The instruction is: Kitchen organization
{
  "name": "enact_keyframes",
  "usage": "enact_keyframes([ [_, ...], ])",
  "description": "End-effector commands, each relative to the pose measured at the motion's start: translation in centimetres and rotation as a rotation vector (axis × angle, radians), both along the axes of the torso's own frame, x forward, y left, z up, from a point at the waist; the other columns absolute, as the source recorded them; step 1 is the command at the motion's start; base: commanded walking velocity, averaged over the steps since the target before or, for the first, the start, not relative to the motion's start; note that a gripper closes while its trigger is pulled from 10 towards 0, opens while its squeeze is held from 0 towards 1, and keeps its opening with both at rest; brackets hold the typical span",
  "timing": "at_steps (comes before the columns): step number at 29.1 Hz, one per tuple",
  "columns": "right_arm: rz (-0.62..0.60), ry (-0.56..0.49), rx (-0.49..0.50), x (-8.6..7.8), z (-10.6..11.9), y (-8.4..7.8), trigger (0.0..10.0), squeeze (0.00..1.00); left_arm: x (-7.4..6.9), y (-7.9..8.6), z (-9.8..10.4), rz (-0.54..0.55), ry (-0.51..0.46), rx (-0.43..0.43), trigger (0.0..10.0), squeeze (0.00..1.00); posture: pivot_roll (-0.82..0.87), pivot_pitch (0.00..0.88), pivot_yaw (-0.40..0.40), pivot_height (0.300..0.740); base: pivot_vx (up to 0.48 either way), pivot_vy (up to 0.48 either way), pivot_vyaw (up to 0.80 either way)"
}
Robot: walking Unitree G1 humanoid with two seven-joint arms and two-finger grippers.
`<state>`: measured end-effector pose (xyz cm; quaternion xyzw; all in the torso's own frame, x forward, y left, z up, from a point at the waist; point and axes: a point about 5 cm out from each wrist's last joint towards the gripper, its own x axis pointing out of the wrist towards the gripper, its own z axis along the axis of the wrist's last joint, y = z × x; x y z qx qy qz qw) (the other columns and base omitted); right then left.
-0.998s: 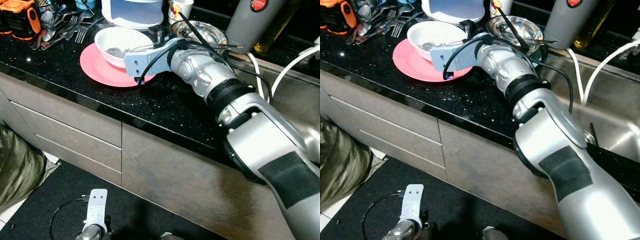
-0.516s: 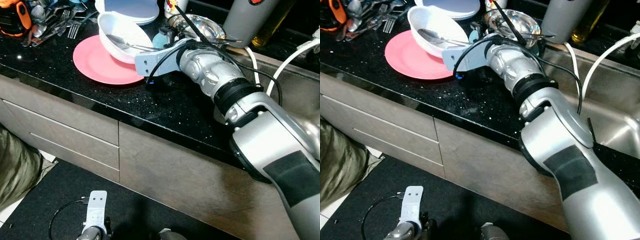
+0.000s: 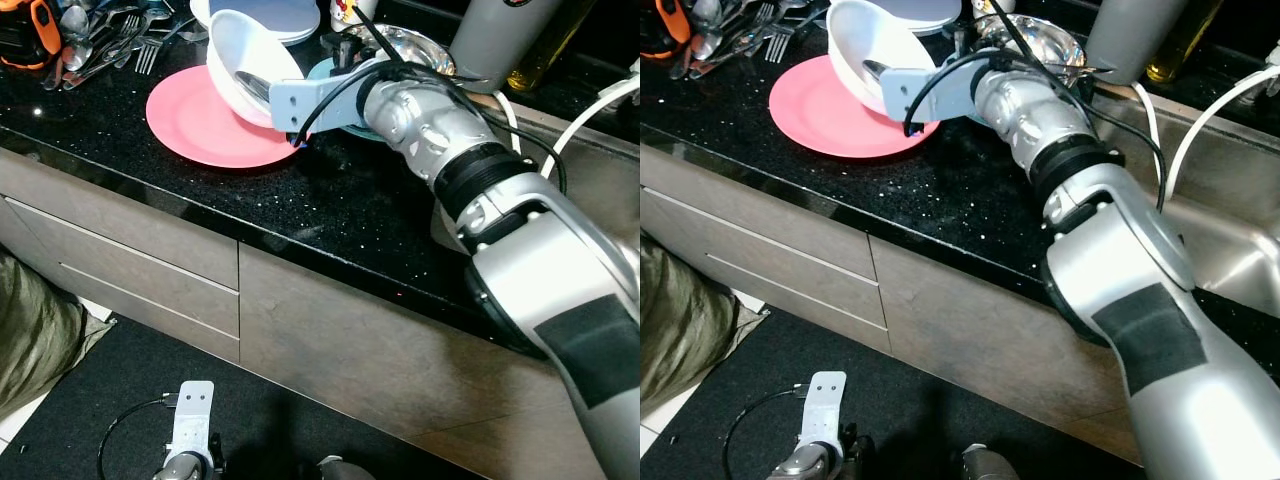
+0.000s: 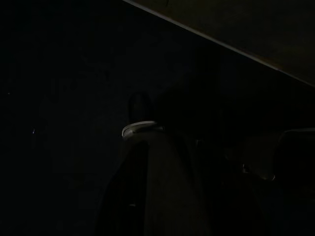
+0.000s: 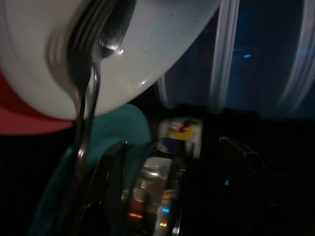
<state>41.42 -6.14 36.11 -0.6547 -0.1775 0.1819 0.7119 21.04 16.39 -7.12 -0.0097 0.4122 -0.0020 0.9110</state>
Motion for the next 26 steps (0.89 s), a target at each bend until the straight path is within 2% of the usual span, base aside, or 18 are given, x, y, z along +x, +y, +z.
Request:
enact_keyframes([
  [1,0.064,0.069,0.071,-0.4,1.1,-0.2,10.0,0.0,-0.8,-0.6,-0.5,-0.003,0.027,-0.011,10.0,0.0,0.07,0.226,-0.132,0.74,0.0,0.0,0.0],
  [2,0.064,0.069,0.071,-0.4,1.1,-0.2,10.0,0.0,-0.8,-0.6,-0.5,-0.003,0.027,-0.011,10.0,0.0,0.07,0.226,-0.132,0.74,0.0,0.0,0.0],
  [3,0.12,0.146,0.108,-0.7,1.4,-0.6,10.0,0.0,-0.7,-0.5,-0.5,-0.004,0.027,-0.01,10.0,0.0,0.06,0.223,-0.129,0.74,0.0,0.0,0.0],
  [4,0.134,0.165,0.107,-0.8,1.5,-0.7,10.0,0.0,-0.7,-0.5,-0.5,-0.005,0.027,-0.009,10.0,0.0,0.06,0.223,-0.129,0.74,0.0,0.0,0.0],
  [8,0.136,0.181,0.075,-0.8,1.7,-1.6,10.0,0.0,-0.7,-0.5,-0.5,-0.008,0.027,-0.007,10.0,0.0,0.06,0.221,-0.124,0.74,0.0,0.0,0.0],
  [12,0.147,0.193,0.089,-0.9,1.9,-1.9,10.0,0.0,-0.7,-0.4,-0.4,-0.009,0.028,-0.005,10.0,0.0,0.07,0.221,-0.123,0.74,0.0,0.0,0.0],
  [18,0.201,0.206,0.164,-1.2,2.2,-1.5,10.0,0.0,-0.7,-0.4,-0.4,-0.011,0.029,-0.003,10.0,0.0,0.07,0.22,-0.119,0.74,0.0,0.0,0.0],
  [20,0.261,0.234,0.228,-1.4,2.5,-1.0,10.0,0.0,-0.7,-0.4,-0.4,-0.011,0.029,-0.002,10.0,0.0,0.07,0.22,-0.118,0.74,0.0,0.0,0.0],
  [22,0.28,0.249,0.247,-1.5,2.5,-0.9,10.0,0.0,-0.7,-0.4,-0.4,-0.011,0.029,-0.002,10.0,0.0,0.07,0.22,-0.119,0.74,0.0,0.0,0.0],
  [26,0.282,0.307,0.175,-1.5,1.4,-1.7,10.0,0.0,-0.7,-0.4,-0.4,-0.009,0.029,-0.002,10.0,0.0,0.07,0.221,-0.121,0.74,0.0,0.0,0.0],
])
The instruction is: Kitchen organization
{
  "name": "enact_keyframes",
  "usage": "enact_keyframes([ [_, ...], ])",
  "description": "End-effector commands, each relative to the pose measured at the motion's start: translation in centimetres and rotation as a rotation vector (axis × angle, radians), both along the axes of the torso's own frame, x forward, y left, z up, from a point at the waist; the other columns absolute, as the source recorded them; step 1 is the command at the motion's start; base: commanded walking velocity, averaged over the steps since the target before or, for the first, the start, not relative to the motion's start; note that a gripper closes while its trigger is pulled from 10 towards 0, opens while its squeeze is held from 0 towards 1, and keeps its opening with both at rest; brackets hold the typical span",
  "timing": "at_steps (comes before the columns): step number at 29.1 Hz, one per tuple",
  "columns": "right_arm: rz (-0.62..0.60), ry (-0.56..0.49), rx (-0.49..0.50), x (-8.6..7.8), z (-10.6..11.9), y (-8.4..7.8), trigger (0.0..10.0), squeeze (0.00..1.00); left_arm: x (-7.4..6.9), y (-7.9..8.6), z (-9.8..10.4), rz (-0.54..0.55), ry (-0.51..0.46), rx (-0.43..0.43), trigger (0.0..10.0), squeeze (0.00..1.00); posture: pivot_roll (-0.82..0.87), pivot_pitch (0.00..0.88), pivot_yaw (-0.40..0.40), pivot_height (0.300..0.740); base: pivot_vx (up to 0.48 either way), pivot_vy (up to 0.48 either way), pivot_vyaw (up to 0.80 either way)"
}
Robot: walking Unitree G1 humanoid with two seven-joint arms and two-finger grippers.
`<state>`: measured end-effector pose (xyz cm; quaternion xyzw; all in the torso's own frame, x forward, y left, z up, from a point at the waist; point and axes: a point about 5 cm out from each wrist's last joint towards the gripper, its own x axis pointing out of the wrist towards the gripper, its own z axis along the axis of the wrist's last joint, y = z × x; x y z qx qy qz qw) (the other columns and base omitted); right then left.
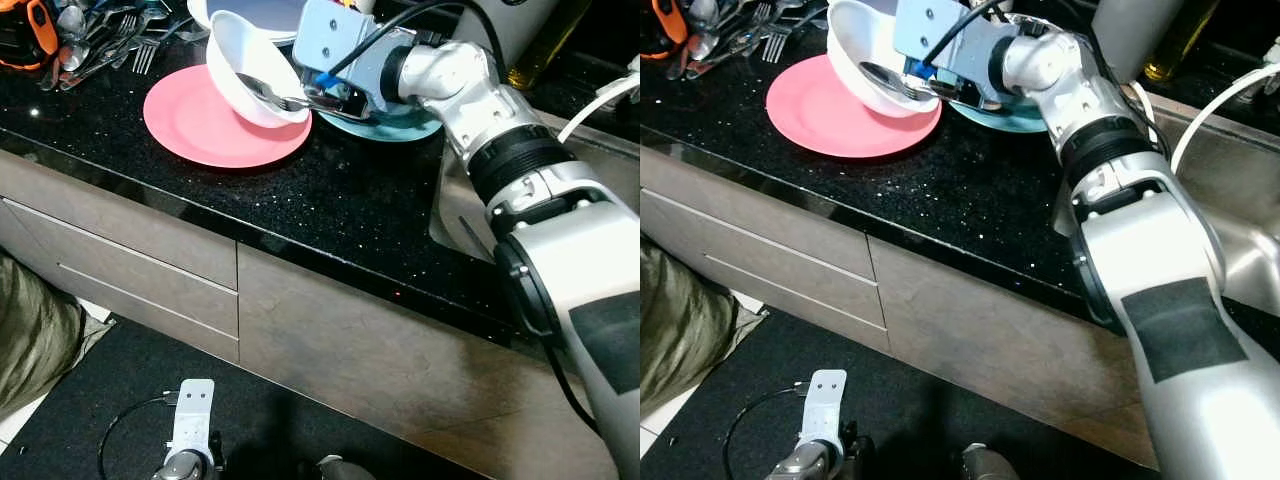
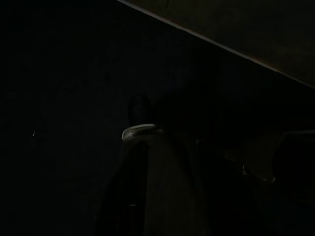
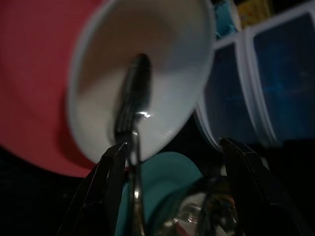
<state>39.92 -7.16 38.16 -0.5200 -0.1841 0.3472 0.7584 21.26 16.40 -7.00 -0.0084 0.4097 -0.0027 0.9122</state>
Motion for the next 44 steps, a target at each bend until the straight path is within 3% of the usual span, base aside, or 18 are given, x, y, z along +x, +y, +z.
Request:
enact_keyframes([
  [1,0.012,0.027,-0.026,0.0,-0.7,-0.7,10.0,0.0,-0.9,-0.4,-0.6,-0.007,0.034,-0.004,10.0,0.0,0.07,0.221,-0.121,0.74,0.0,0.0,0.0],
  [7,0.094,0.205,-0.114,-0.3,-2.1,-2.8,10.0,0.0,-0.9,-0.4,-0.6,-0.007,0.034,-0.005,10.0,0.0,0.07,0.221,-0.122,0.74,0.0,0.0,0.0],
  [14,0.237,0.311,-0.064,-1.0,-2.6,-2.4,10.0,0.0,-0.9,-0.4,-0.6,-0.01,0.036,-0.004,10.0,0.0,0.07,0.221,-0.117,0.74,0.0,0.0,0.0],
  [19,0.304,0.347,-0.008,-1.2,-3.1,-1.1,10.0,0.0,-0.9,-0.3,-0.6,-0.009,0.036,-0.002,10.0,0.0,0.07,0.22,-0.116,0.74,0.0,0.0,0.0],
  [22,0.357,0.358,0.131,-1.4,-2.9,0.7,10.0,0.0,-0.9,-0.3,-0.6,-0.009,0.036,-0.001,10.0,0.0,0.07,0.22,-0.115,0.74,0.0,0.0,0.0],
  [23,0.357,0.359,0.226,-1.3,-2.6,1.7,10.0,0.0,-0.9,-0.3,-0.5,-0.01,0.036,-0.001,10.0,0.0,0.07,0.22,-0.114,0.74,0.0,0.0,0.0],
  [31,0.241,0.274,0.377,-0.7,-1.4,1.7,10.0,0.0,-0.9,-0.3,-0.5,-0.01,0.035,-0.001,10.0,0.0,0.07,0.219,-0.114,0.74,0.0,0.0,0.0],
  [36,0.231,0.29,0.379,-0.7,-1.6,2.2,10.0,0.0,-0.9,-0.3,-0.5,-0.009,0.035,-0.003,10.0,0.0,0.07,0.218,-0.117,0.74,0.0,0.0,0.0],
  [42,0.254,0.414,0.363,-1.2,-4.8,5.7,10.0,0.0,-0.9,-0.4,-0.5,-0.007,0.032,-0.005,10.0,0.0,0.07,0.217,-0.122,0.74,0.0,0.0,0.0],
  [44,0.247,0.426,0.383,-1.2,-5.0,6.2,10.0,0.0,-0.9,-0.4,-0.5,-0.006,0.032,-0.005,10.0,0.0,0.07,0.217,-0.122,0.74,0.0,0.0,0.0],
])
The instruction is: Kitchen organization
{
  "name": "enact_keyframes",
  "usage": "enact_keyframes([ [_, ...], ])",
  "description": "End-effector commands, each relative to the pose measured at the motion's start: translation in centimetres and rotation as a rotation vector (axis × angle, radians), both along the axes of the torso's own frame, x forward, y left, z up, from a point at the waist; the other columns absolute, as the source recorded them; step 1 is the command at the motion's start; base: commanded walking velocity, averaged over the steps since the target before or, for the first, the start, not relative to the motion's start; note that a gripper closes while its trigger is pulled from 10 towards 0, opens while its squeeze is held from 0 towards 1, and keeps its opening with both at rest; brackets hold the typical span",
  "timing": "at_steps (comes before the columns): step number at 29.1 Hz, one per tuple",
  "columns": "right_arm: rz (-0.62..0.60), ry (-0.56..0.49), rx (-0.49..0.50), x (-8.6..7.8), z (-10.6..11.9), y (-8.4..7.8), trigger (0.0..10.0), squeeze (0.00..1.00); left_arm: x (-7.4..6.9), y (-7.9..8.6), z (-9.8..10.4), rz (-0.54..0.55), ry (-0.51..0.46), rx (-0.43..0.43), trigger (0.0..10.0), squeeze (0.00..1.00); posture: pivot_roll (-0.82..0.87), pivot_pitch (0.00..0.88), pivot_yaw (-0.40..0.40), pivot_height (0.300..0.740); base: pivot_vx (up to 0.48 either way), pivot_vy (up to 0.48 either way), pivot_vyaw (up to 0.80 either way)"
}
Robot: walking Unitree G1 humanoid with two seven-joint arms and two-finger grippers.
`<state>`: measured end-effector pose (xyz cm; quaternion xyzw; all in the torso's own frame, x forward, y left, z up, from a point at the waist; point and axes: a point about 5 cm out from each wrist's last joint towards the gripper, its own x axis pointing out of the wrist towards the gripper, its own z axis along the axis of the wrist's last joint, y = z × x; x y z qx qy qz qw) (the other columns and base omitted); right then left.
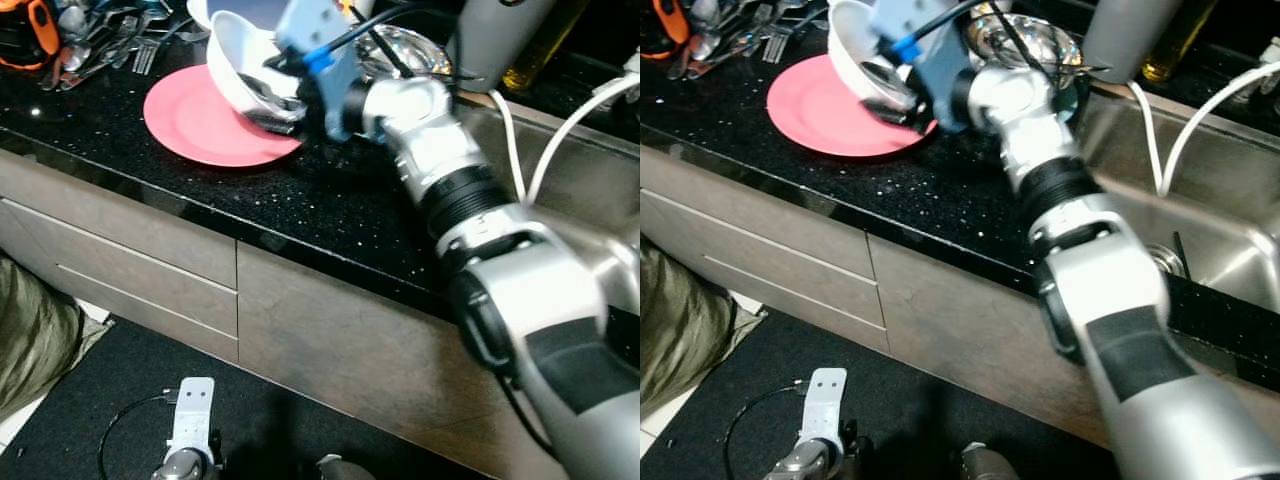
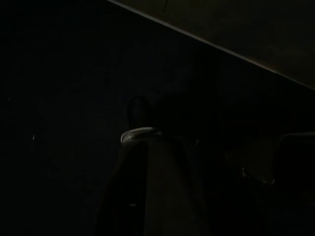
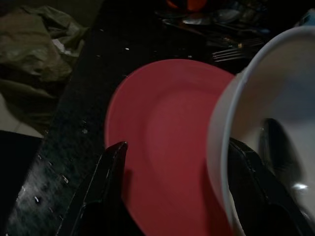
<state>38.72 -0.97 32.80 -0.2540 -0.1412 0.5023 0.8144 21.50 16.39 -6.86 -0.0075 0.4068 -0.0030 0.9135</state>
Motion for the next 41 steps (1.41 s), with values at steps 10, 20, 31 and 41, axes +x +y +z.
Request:
enact_keyframes([
  [10,-0.136,-0.032,0.1,0.1,0.7,1.0,0.7,0.0,-1.1,-0.4,-0.7,-0.003,0.037,-0.007,10.0,0.0,0.07,0.216,-0.124,0.74,0.0,0.0,0.0],
  [20,-0.18,-0.099,0.077,0.1,0.7,1.3,0.0,0.0,-1.1,-0.5,-0.6,0.0,0.034,-0.009,10.0,0.0,0.07,0.218,-0.128,0.74,0.0,0.0,0.0],
  [31,-0.159,-0.083,0.128,-0.2,1.1,1.4,0.0,0.0,-1.0,-0.5,-0.6,-0.002,0.033,-0.009,10.0,0.0,0.07,0.217,-0.127,0.74,0.0,0.0,0.0],
  [41,0.108,0.231,0.462,-1.6,2.0,3.3,0.0,0.0,-1.0,-0.4,-0.6,-0.004,0.034,-0.007,10.0,0.0,0.07,0.216,-0.125,0.74,0.0,0.0,0.0],
])
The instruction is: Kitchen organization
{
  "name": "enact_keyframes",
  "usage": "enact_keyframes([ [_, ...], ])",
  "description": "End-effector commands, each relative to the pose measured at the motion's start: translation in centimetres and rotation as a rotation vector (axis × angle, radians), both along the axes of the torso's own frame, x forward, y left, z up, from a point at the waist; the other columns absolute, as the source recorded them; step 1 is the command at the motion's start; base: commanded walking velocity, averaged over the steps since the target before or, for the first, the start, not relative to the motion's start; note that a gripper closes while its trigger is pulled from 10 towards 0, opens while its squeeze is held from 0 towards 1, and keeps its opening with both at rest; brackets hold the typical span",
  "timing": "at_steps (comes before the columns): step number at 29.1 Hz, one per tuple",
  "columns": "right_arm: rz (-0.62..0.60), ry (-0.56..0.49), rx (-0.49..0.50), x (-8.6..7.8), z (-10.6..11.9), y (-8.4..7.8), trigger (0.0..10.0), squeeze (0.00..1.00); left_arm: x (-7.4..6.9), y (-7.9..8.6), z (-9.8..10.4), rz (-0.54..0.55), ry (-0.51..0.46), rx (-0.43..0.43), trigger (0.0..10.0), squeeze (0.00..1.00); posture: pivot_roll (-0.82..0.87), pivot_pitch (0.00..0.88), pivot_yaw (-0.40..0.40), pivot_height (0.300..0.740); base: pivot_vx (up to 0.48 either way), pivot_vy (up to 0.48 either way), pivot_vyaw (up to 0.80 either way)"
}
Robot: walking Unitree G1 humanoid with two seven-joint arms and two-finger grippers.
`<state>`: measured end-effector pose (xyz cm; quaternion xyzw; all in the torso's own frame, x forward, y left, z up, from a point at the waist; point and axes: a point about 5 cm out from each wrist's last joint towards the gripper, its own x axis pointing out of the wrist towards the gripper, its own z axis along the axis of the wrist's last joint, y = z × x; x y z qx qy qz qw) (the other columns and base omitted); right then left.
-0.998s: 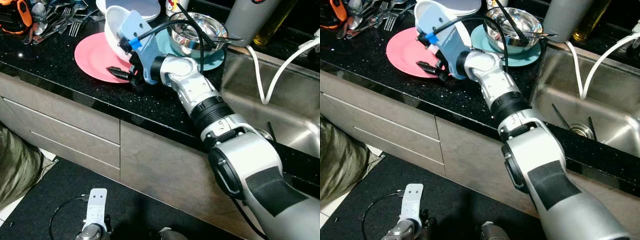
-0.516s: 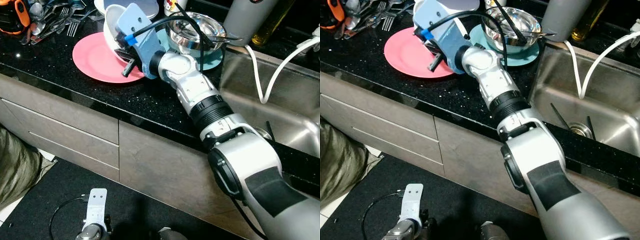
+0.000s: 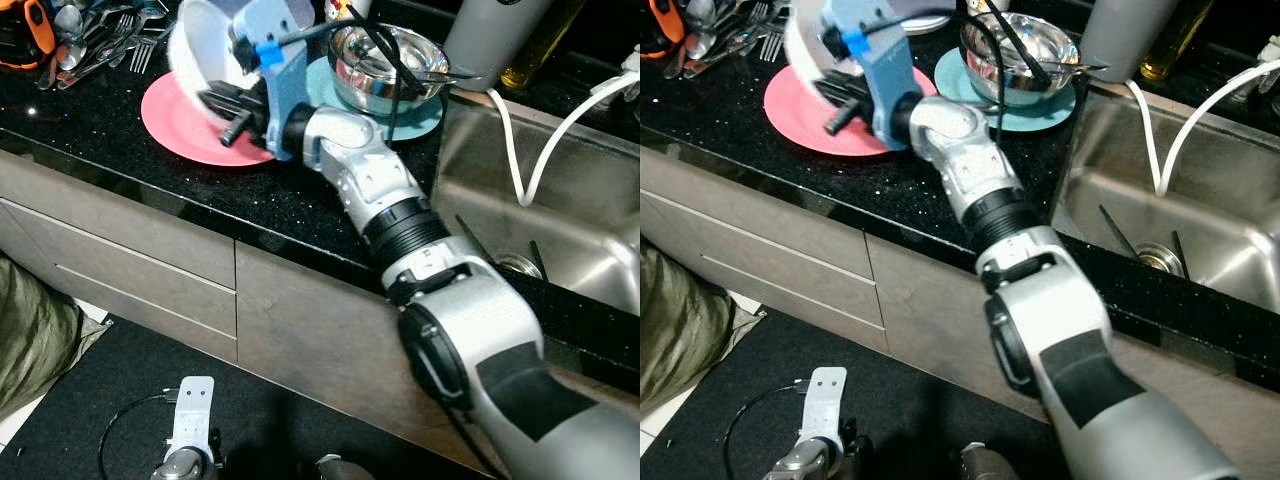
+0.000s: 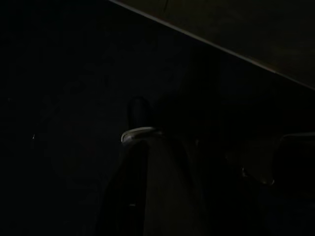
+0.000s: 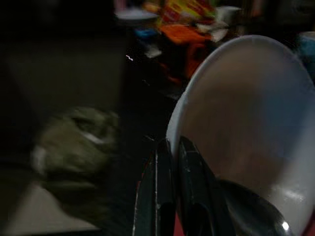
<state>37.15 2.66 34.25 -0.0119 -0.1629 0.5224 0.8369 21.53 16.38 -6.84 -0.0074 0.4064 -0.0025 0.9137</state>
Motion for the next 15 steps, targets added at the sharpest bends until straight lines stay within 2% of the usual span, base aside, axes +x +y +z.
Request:
enact_keyframes([
  [1,0.049,0.041,0.081,-0.2,0.6,-0.1,0.0,0.0,-1.1,-0.4,-0.6,-0.005,0.036,-0.007,10.0,0.0,0.07,0.216,-0.125,0.74,0.0,0.0,0.0],
  [2,0.082,0.082,0.122,-0.4,0.7,0.1,0.0,0.0,-1.1,-0.4,-0.6,-0.005,0.036,-0.007,10.0,0.0,0.07,0.216,-0.125,0.74,0.0,0.0,0.0],
  [3,0.082,0.082,0.122,-0.4,0.7,0.1,0.0,0.0,-1.1,-0.4,-0.6,-0.005,0.036,-0.007,10.0,0.0,0.07,0.216,-0.125,0.74,0.0,0.0,0.0],
  [5,0.145,0.176,0.221,-0.8,0.8,0.9,0.0,0.0,-1.1,-0.4,-0.6,-0.006,0.035,-0.007,10.0,0.0,0.07,0.218,-0.127,0.74,0.0,0.0,0.0],
  [11,0.16,0.263,0.306,-0.8,0.9,1.4,0.0,0.0,-1.1,-0.4,-0.6,-0.006,0.035,-0.007,10.0,0.0,0.07,0.218,-0.129,0.74,0.0,0.0,0.0],
  [12,0.155,0.336,0.374,-0.6,1.0,1.4,0.0,0.0,-1.1,-0.4,-0.7,-0.005,0.035,-0.007,10.0,0.0,0.07,0.215,-0.132,0.74,0.0,0.0,0.0],
  [15,0.178,0.44,0.484,-0.5,1.3,1.3,0.0,0.0,-1.1,-0.5,-0.7,-0.007,0.036,-0.008,10.0,0.0,0.07,0.211,-0.132,0.74,0.0,0.0,0.0],
])
